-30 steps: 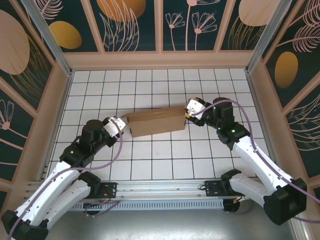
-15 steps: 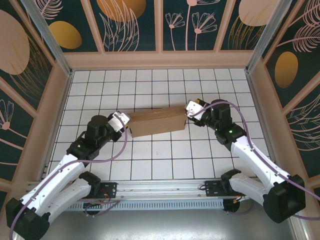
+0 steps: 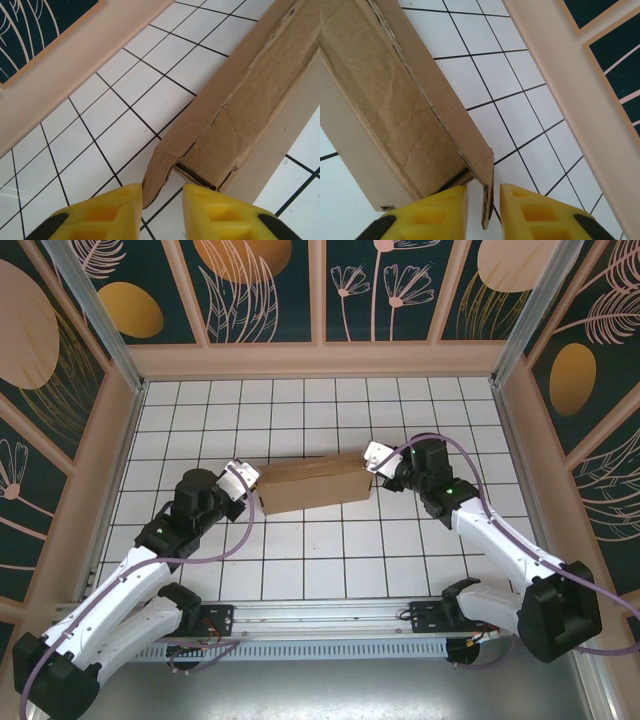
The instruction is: Fold the paper box
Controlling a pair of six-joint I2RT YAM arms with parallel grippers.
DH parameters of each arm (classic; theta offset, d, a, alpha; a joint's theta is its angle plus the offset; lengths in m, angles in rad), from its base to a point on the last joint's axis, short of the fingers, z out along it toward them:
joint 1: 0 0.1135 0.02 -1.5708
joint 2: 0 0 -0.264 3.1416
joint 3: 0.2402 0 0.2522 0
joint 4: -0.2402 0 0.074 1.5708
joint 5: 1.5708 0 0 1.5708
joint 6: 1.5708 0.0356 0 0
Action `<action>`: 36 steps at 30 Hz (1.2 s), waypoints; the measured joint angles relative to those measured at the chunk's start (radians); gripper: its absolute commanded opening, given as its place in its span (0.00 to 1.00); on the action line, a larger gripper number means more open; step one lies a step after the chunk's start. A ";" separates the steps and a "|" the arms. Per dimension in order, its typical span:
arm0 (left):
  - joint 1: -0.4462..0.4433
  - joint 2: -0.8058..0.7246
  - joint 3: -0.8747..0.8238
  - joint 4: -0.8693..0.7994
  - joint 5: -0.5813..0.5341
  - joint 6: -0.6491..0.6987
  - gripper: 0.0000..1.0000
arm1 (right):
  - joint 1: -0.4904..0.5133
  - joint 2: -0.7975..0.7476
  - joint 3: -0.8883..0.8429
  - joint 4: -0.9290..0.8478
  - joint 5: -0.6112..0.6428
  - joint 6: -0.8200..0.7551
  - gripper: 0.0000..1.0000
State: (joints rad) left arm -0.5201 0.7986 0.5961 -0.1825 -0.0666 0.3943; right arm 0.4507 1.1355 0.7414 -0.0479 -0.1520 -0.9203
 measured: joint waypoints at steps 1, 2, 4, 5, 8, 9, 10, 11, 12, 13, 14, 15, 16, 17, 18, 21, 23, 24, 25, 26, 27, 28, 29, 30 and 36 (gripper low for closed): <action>0.000 0.000 0.000 0.000 0.003 -0.002 0.22 | 0.000 0.004 0.001 0.001 -0.003 0.004 0.17; 0.000 0.000 0.000 0.000 0.005 -0.004 0.19 | 0.000 0.009 0.004 0.000 -0.006 0.010 0.14; 0.000 0.001 0.000 0.000 0.007 -0.010 0.11 | 0.000 0.017 0.009 0.000 -0.007 0.016 0.10; 0.000 0.003 0.000 0.000 0.009 -0.010 0.08 | 0.000 0.018 0.011 0.000 -0.008 0.020 0.10; 0.000 0.021 0.000 0.000 0.021 -0.018 0.01 | 0.000 0.018 0.020 -0.002 -0.014 0.037 0.09; 0.000 0.031 0.001 -0.001 0.028 -0.019 0.00 | 0.000 0.018 0.024 -0.005 -0.020 0.043 0.08; 0.000 0.040 0.003 -0.002 0.035 -0.025 0.00 | 0.000 0.018 0.029 -0.008 -0.027 0.050 0.06; 0.000 0.052 0.006 -0.003 0.042 -0.032 0.00 | 0.000 0.018 0.035 -0.012 -0.034 0.062 0.05; 0.000 0.062 0.010 -0.005 0.052 -0.039 0.00 | 0.000 0.018 0.041 -0.015 -0.040 0.074 0.02; 0.000 0.071 0.014 -0.006 0.060 -0.046 0.00 | 0.000 0.018 0.048 -0.017 -0.046 0.085 0.00; 0.000 0.079 0.021 -0.008 0.068 -0.055 0.00 | 0.000 0.020 0.056 -0.023 -0.053 0.101 0.00; 0.000 0.087 0.026 -0.008 0.077 -0.067 0.00 | 0.000 0.023 0.063 -0.025 -0.059 0.115 0.00; 0.000 0.092 0.031 -0.008 0.086 -0.078 0.00 | 0.000 0.027 0.072 -0.031 -0.060 0.127 0.00; 0.000 0.100 0.038 -0.008 0.099 -0.093 0.00 | 0.001 0.032 0.079 -0.032 -0.063 0.143 0.00; 0.000 0.107 0.044 -0.008 0.113 -0.109 0.00 | 0.003 0.039 0.087 -0.035 -0.063 0.160 0.00; 0.000 0.132 0.066 -0.009 0.142 -0.160 0.00 | 0.017 0.050 0.094 -0.043 -0.057 0.210 0.00; 0.000 0.145 0.081 -0.010 0.153 -0.194 0.00 | 0.035 0.055 0.096 -0.054 -0.047 0.246 0.00; 0.000 0.151 0.090 -0.012 0.158 -0.215 0.00 | 0.048 0.059 0.100 -0.063 -0.039 0.267 0.00; 0.000 0.154 0.095 -0.013 0.161 -0.231 0.00 | 0.060 0.065 0.105 -0.070 -0.030 0.287 0.00; 0.000 0.158 0.103 -0.018 0.164 -0.248 0.00 | 0.074 0.074 0.113 -0.079 -0.020 0.313 0.00; 0.000 0.162 0.111 -0.023 0.166 -0.265 0.00 | 0.087 0.083 0.122 -0.087 -0.009 0.335 0.00; 0.000 0.167 0.120 -0.030 0.170 -0.282 0.00 | 0.100 0.094 0.132 -0.093 0.002 0.358 0.00; 0.000 0.174 0.130 -0.035 0.175 -0.301 0.00 | 0.113 0.106 0.142 -0.100 0.014 0.383 0.00; 0.000 0.179 0.138 -0.042 0.180 -0.314 0.00 | 0.124 0.116 0.151 -0.108 0.027 0.406 0.00; 0.000 0.219 0.187 -0.087 0.202 -0.416 0.01 | 0.176 0.144 0.193 -0.138 0.126 0.576 0.00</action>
State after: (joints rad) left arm -0.5201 1.0172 0.7830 -0.2691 0.1356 -0.0216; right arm 0.6270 1.2797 0.9340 -0.1860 -0.0257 -0.3443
